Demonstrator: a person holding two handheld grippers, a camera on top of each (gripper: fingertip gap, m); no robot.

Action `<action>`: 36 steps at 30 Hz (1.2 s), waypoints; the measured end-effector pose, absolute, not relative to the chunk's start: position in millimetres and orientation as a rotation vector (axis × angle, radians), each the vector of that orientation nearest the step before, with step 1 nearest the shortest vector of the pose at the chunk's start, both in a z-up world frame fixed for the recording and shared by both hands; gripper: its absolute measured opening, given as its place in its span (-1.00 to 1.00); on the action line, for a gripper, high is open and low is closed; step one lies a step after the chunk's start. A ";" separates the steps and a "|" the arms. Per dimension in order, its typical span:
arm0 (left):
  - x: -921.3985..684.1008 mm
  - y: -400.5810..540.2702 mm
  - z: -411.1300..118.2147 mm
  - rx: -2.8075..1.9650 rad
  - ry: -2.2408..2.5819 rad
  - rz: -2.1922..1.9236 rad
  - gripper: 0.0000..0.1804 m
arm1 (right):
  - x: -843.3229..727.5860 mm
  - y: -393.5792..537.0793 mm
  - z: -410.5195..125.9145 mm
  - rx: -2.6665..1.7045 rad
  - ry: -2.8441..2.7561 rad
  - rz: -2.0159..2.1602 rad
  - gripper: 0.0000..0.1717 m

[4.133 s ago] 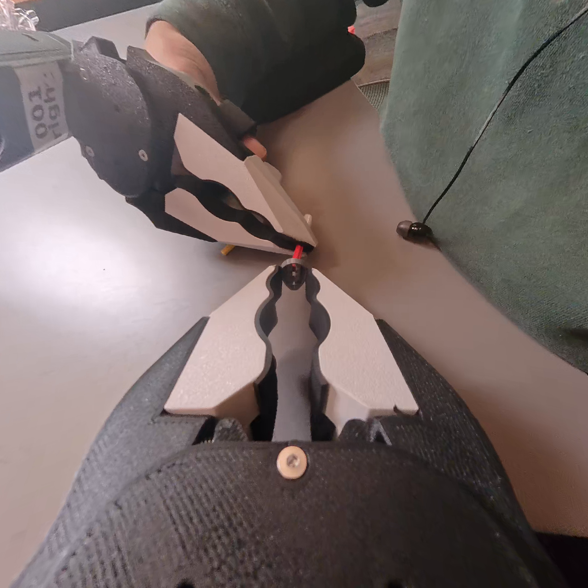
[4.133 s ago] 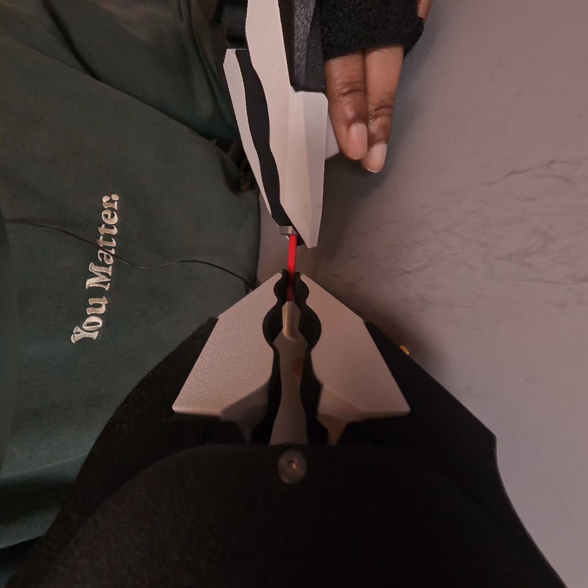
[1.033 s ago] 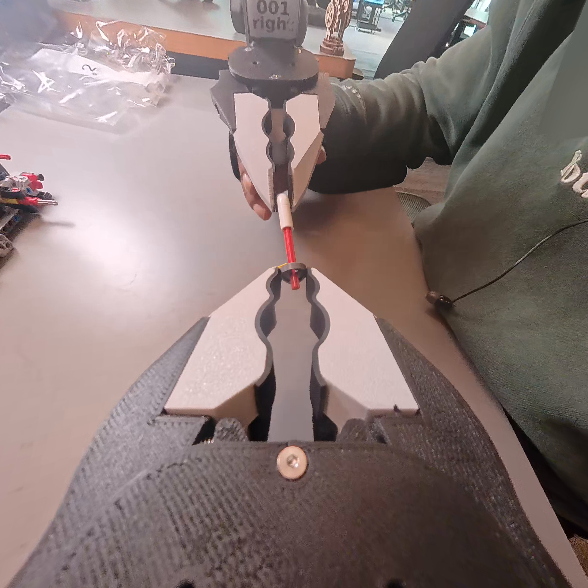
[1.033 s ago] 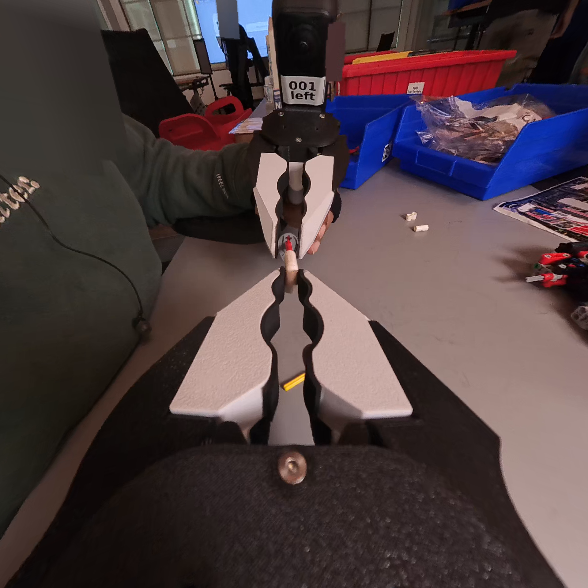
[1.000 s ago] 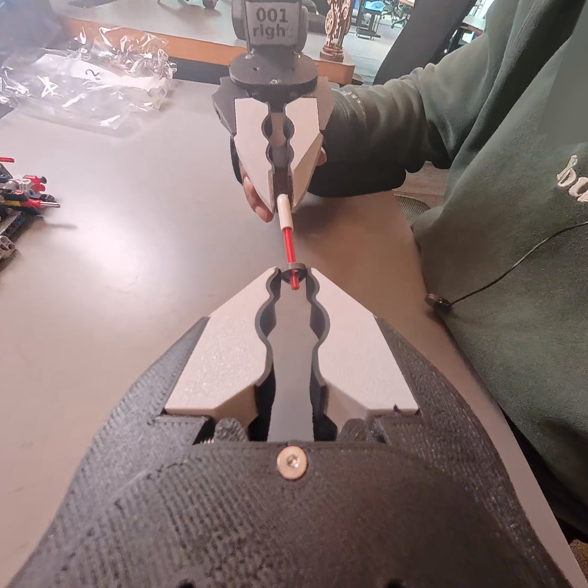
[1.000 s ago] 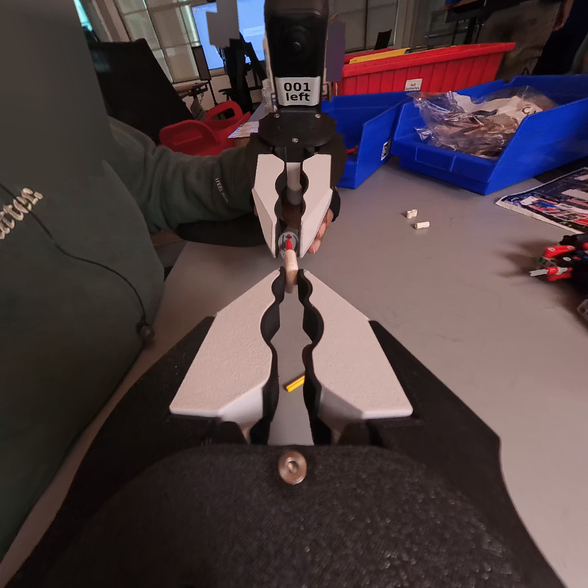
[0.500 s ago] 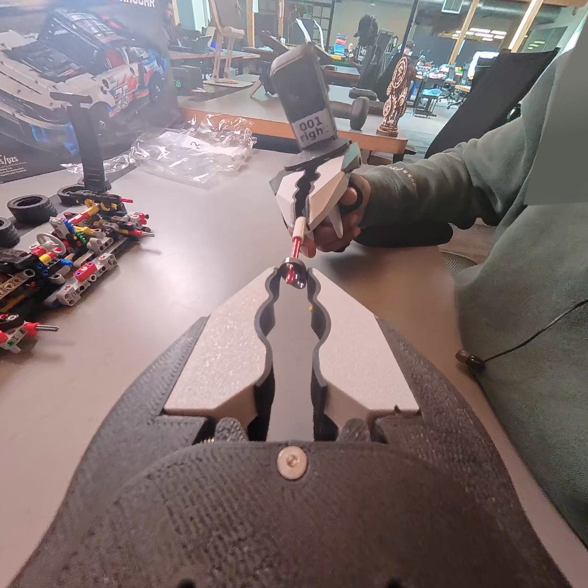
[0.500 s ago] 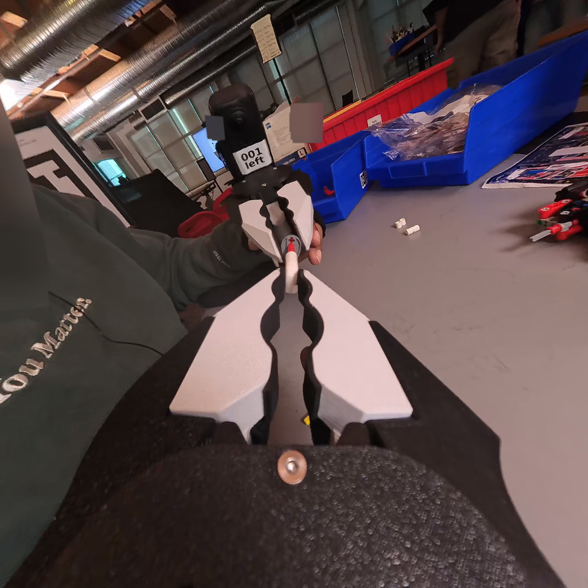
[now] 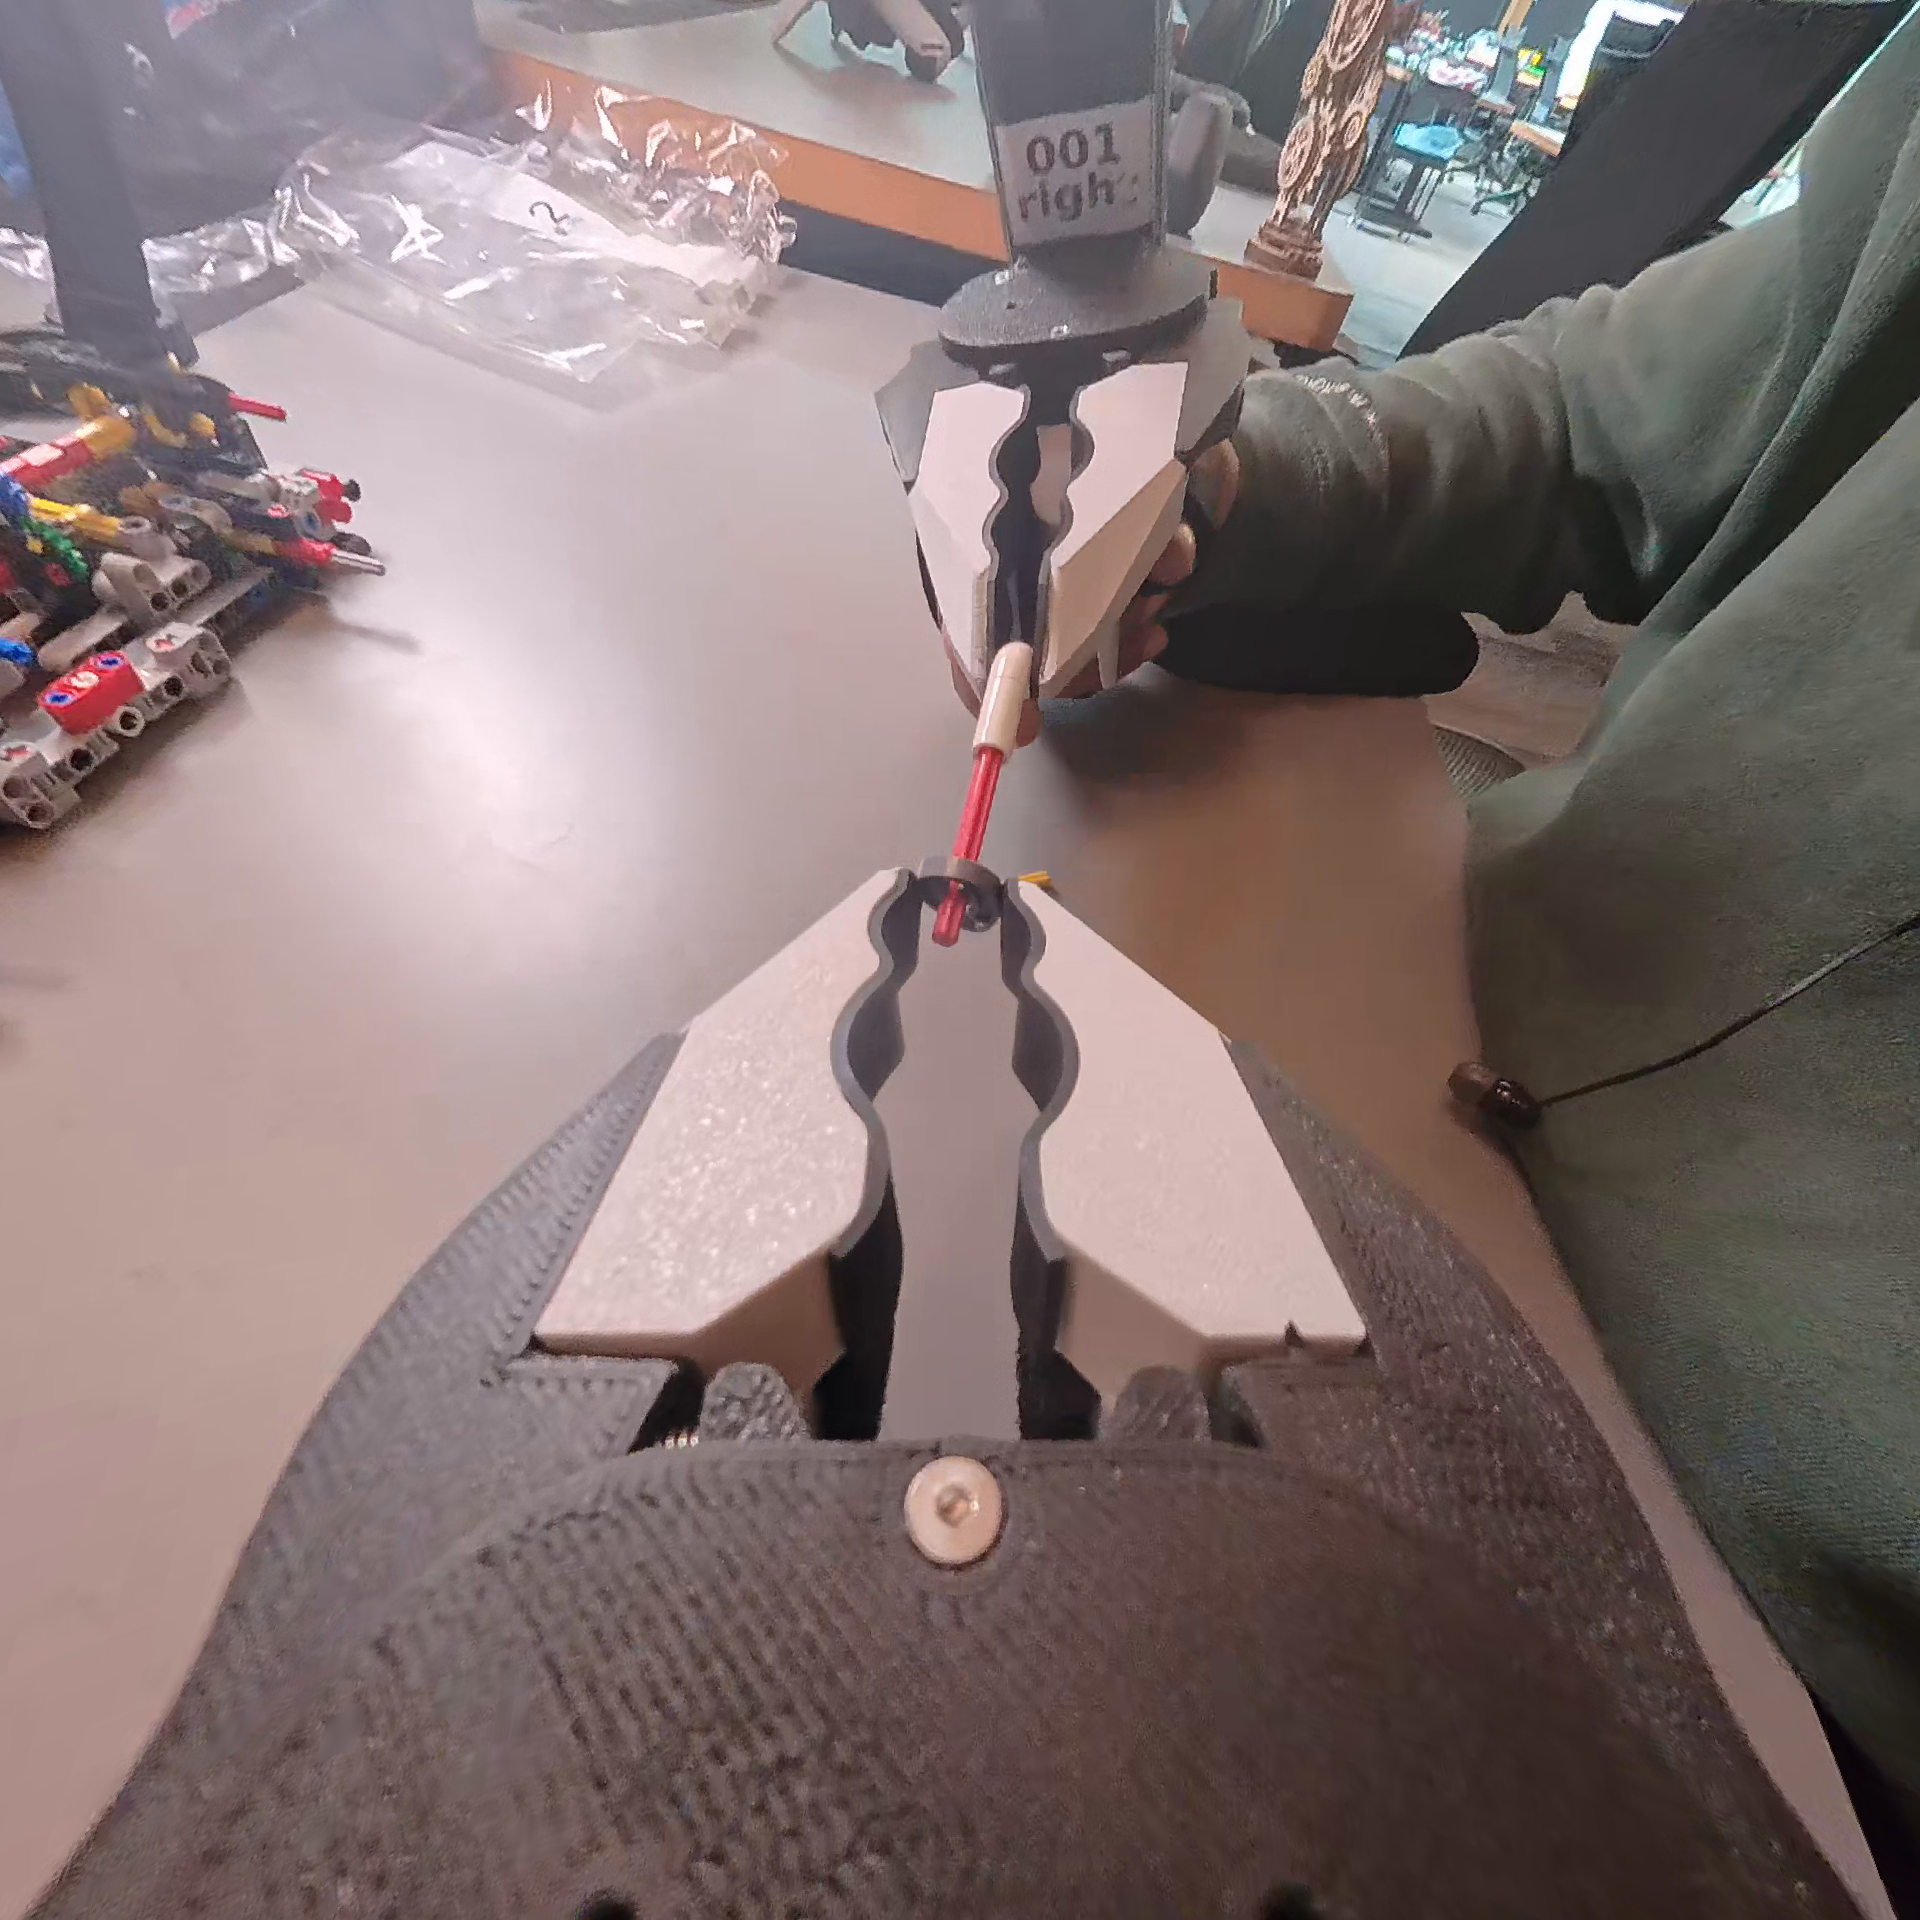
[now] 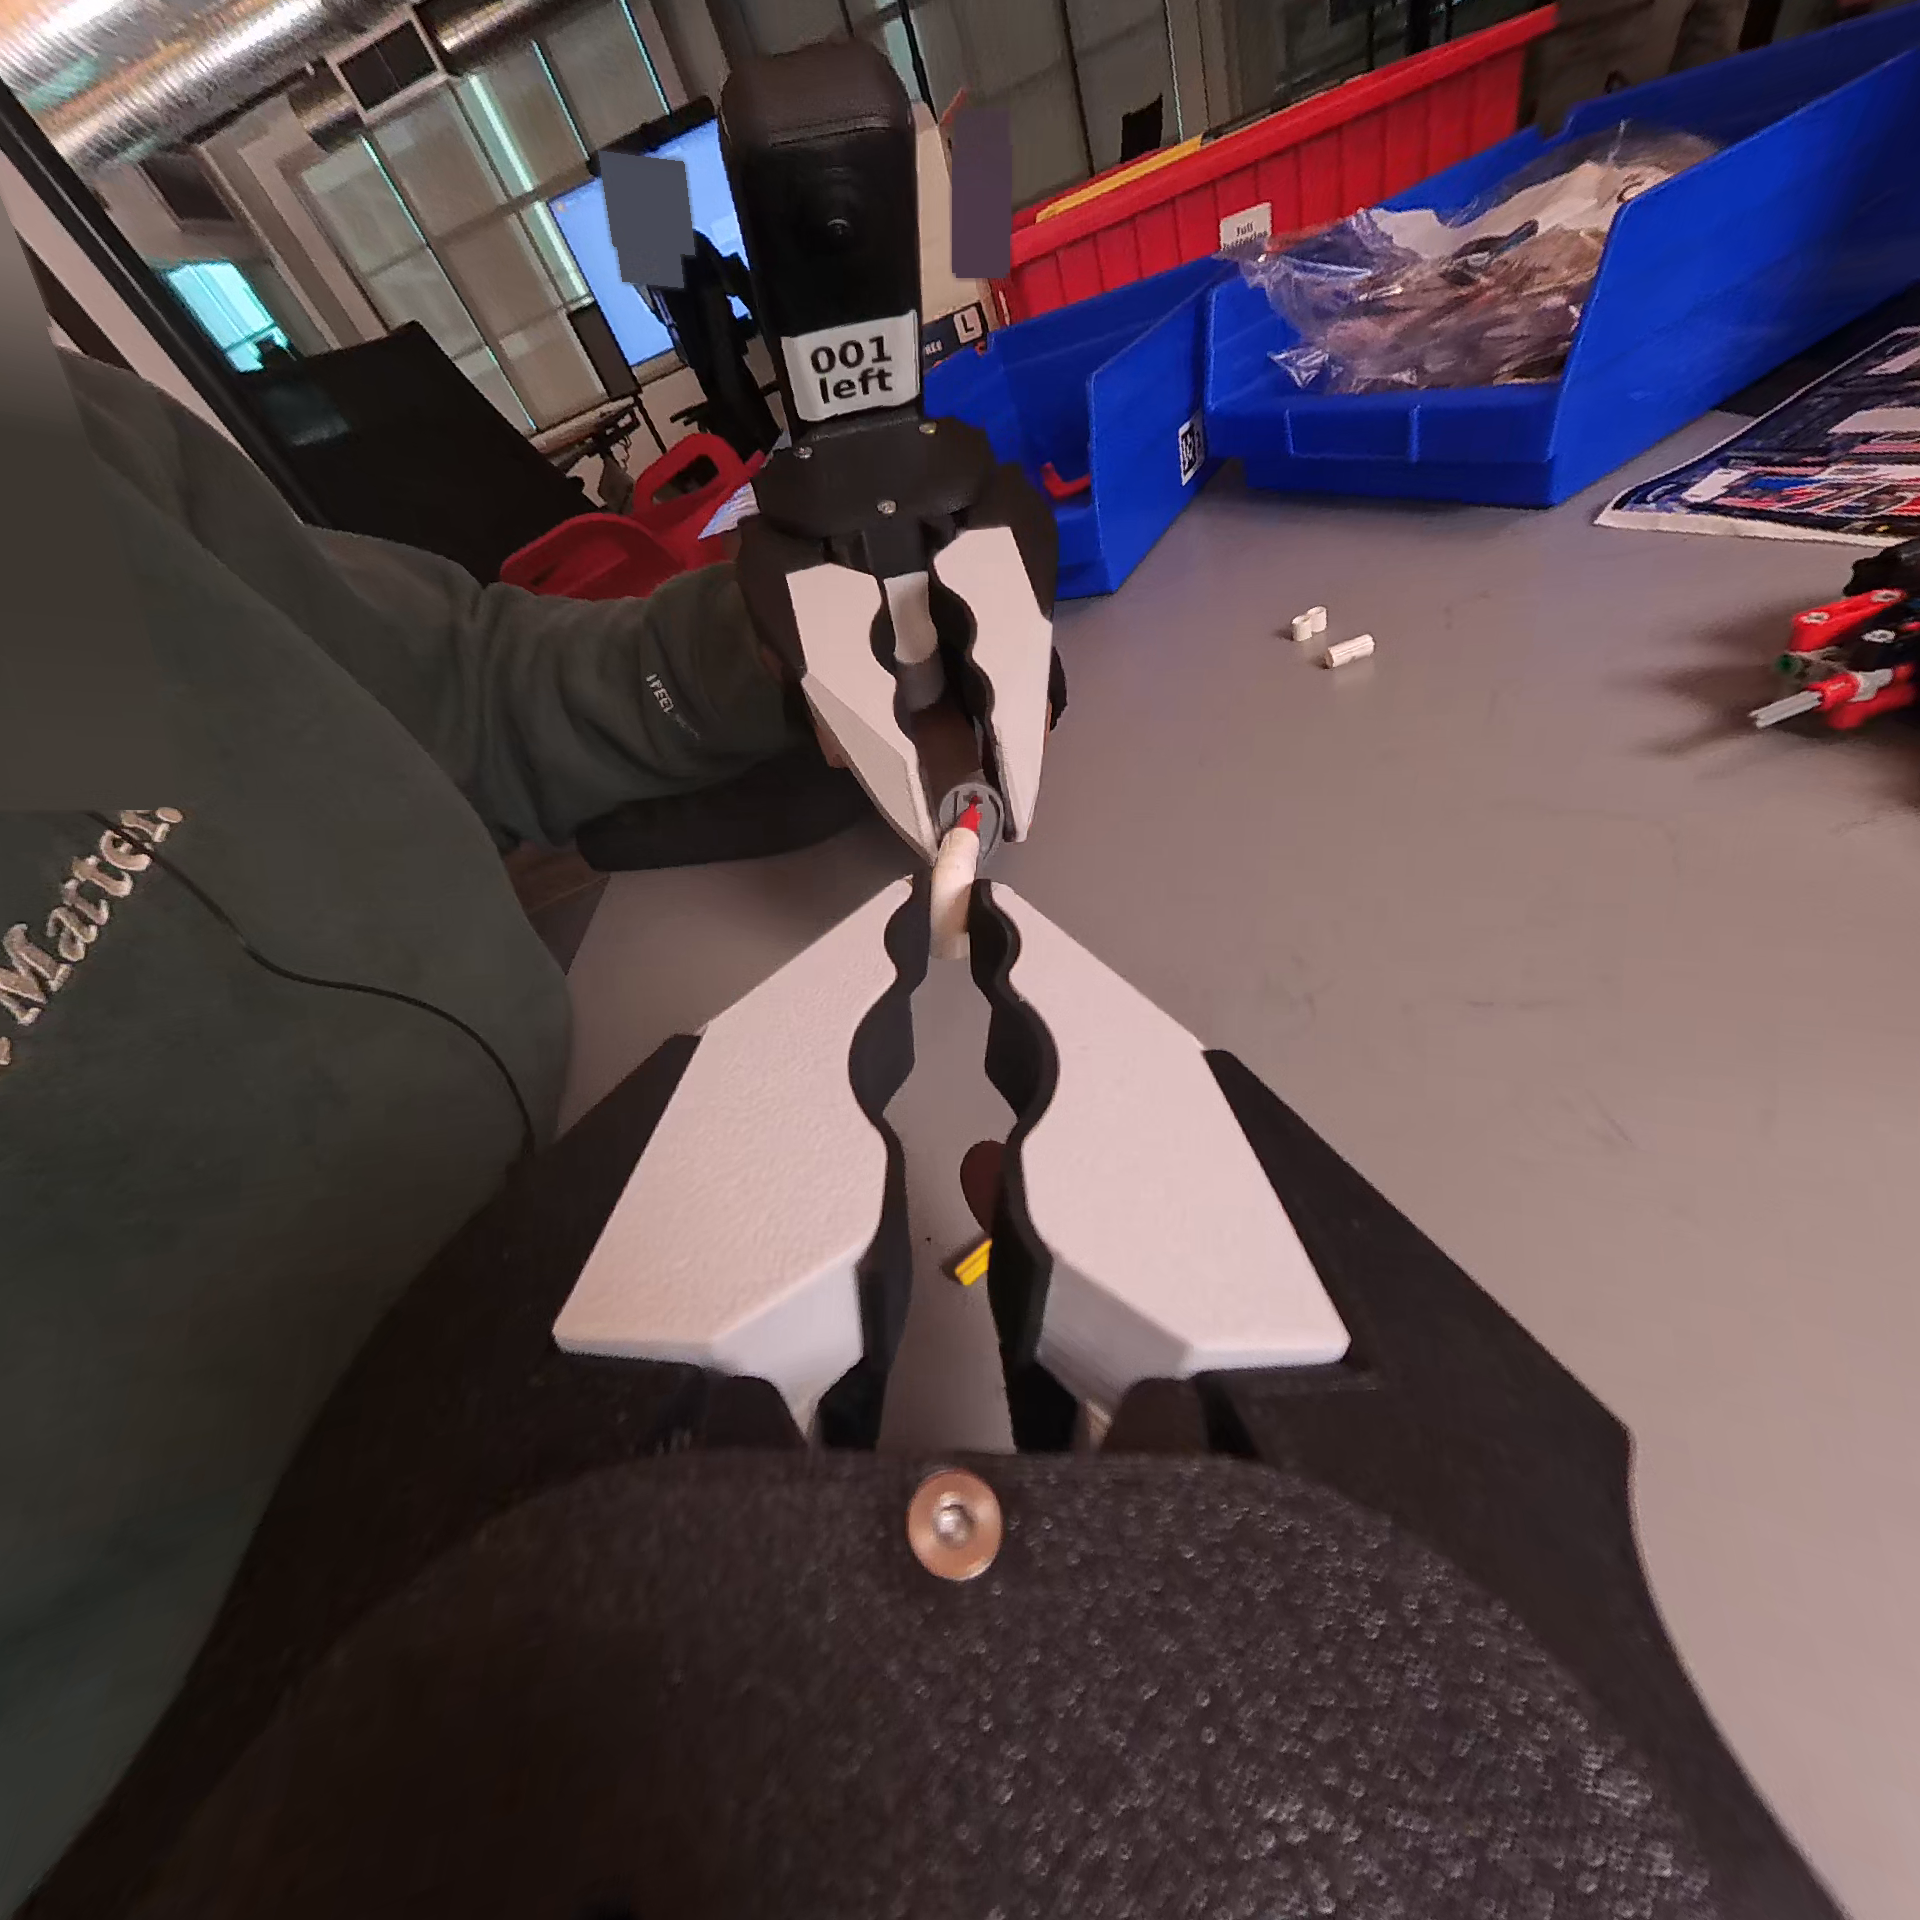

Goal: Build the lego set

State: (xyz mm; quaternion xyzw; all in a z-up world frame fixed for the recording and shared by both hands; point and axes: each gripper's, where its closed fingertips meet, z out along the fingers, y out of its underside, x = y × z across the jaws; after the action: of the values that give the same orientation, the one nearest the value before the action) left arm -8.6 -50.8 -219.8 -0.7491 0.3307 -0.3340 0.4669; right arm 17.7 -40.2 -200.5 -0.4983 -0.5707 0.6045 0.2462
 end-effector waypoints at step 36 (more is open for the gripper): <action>-3.4 -59.8 -179.0 -1.565 0.815 -0.838 -0.84 | 19.5 -36.7 -186.0 -1.242 -1.482 1.769 -0.94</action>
State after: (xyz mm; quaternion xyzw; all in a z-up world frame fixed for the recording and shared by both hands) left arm -3.4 -59.8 -179.0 -0.6638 0.3456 -0.3555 0.5600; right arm 19.5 -36.7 -186.0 -0.4580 -0.5463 0.6523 0.2576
